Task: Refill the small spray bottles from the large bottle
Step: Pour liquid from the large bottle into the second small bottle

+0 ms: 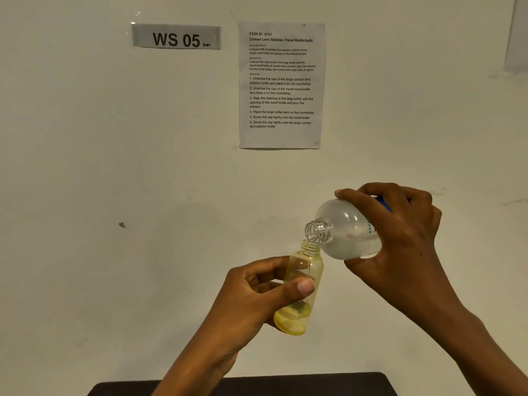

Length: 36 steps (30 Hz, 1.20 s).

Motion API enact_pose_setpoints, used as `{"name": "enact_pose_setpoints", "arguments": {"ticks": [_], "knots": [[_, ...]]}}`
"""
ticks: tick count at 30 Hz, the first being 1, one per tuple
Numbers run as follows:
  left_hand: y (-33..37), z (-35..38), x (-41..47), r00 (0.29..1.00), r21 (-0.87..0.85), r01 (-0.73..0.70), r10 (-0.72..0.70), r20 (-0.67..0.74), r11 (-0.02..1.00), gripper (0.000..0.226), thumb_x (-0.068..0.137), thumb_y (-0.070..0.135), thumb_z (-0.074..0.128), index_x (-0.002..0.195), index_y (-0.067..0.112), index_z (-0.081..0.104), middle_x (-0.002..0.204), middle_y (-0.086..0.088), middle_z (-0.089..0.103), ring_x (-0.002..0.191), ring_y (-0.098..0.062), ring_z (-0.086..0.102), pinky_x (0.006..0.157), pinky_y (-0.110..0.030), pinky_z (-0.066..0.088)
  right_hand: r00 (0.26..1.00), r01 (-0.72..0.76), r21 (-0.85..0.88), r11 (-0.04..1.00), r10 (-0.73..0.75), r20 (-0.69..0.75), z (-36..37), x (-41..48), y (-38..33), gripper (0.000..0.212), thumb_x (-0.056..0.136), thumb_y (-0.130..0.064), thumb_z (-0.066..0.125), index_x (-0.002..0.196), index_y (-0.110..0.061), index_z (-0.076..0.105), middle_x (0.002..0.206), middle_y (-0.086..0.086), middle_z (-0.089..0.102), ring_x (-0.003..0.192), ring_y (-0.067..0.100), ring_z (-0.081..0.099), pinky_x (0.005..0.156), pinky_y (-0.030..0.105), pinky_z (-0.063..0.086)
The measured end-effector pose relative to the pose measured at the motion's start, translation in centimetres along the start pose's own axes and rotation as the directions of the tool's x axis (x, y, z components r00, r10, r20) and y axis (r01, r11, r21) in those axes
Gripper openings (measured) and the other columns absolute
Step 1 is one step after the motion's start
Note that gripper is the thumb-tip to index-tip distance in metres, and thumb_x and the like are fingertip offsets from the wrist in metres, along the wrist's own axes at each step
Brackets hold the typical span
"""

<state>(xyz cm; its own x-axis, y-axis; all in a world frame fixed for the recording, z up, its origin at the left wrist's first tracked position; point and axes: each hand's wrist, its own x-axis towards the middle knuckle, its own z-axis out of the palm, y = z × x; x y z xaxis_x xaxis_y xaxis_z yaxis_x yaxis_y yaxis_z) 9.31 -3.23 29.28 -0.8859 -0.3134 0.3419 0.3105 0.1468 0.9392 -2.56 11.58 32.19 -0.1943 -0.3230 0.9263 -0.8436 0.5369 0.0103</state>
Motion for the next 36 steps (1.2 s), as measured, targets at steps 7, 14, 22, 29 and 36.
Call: {"name": "enact_pose_setpoints", "arguments": {"ticks": [7, 14, 22, 29, 36], "knots": [[0.04, -0.02, -0.08, 1.0, -0.007, 0.003, -0.003, 0.006, 1.0, 0.027, 0.058, 0.034, 0.081, 0.083, 0.028, 0.075, 0.09, 0.001, 0.074, 0.076, -0.015, 0.072, 0.056, -0.022, 0.054, 1.0, -0.001, 0.011, 1.0, 0.001, -0.01, 0.05, -0.04, 0.0, 0.068, 0.053, -0.025, 0.067, 0.119, -0.031, 0.048, 0.111, -0.001, 0.051, 0.105, 0.023, 0.034, 0.082, 0.02, 0.011], [0.16, 0.01, -0.12, 1.0, -0.019, -0.007, 0.007, 0.004, 1.0, 0.026, 0.051, 0.037, 0.071, 0.076, 0.033, 0.074, 0.087, 0.004, 0.074, 0.074, -0.014, 0.072, 0.056, -0.022, 0.055, 1.0, 0.002, 0.018, 1.0, -0.002, -0.009, 0.09, -0.05, 0.03, 0.068, 0.053, -0.026, 0.067, 0.119, -0.03, 0.049, 0.111, 0.001, 0.052, 0.106, 0.023, 0.034, 0.083, 0.021, 0.012], [-0.03, 0.04, 0.04, 1.0, -0.001, 0.002, -0.002, 0.013, 1.0, 0.024, 0.06, 0.036, 0.082, 0.082, 0.034, 0.075, 0.09, 0.004, 0.074, 0.078, -0.014, 0.071, 0.057, -0.021, 0.054, 1.0, 0.002, 0.008, 1.0, -0.002, -0.011, 0.11, -0.05, 0.04, 0.067, 0.054, -0.025, 0.067, 0.118, -0.031, 0.048, 0.111, 0.0, 0.052, 0.105, 0.023, 0.034, 0.082, 0.021, 0.012], [0.16, 0.0, -0.1, 1.0, -0.017, -0.012, 0.012, 0.016, 1.0, 0.022, 0.052, 0.035, 0.07, 0.074, 0.034, 0.074, 0.087, 0.004, 0.074, 0.073, -0.012, 0.071, 0.053, -0.019, 0.053, 1.0, 0.005, 0.029, 1.0, -0.005, 0.003, 0.12, -0.11, 0.13, 0.07, 0.053, -0.021, 0.072, 0.119, -0.03, 0.049, 0.112, 0.0, 0.051, 0.106, 0.024, 0.033, 0.084, 0.026, 0.014], [0.07, 0.0, -0.01, 1.0, -0.02, -0.013, 0.014, 0.018, 1.0, 0.022, 0.057, 0.035, 0.078, 0.078, 0.034, 0.075, 0.089, 0.003, 0.074, 0.075, -0.013, 0.071, 0.054, -0.02, 0.054, 1.0, 0.003, 0.014, 1.0, -0.003, 0.015, 0.19, -0.02, 0.21, 0.077, 0.05, -0.014, 0.081, 0.119, -0.029, 0.05, 0.112, 0.0, 0.052, 0.105, 0.023, 0.034, 0.081, 0.021, 0.012]]}}
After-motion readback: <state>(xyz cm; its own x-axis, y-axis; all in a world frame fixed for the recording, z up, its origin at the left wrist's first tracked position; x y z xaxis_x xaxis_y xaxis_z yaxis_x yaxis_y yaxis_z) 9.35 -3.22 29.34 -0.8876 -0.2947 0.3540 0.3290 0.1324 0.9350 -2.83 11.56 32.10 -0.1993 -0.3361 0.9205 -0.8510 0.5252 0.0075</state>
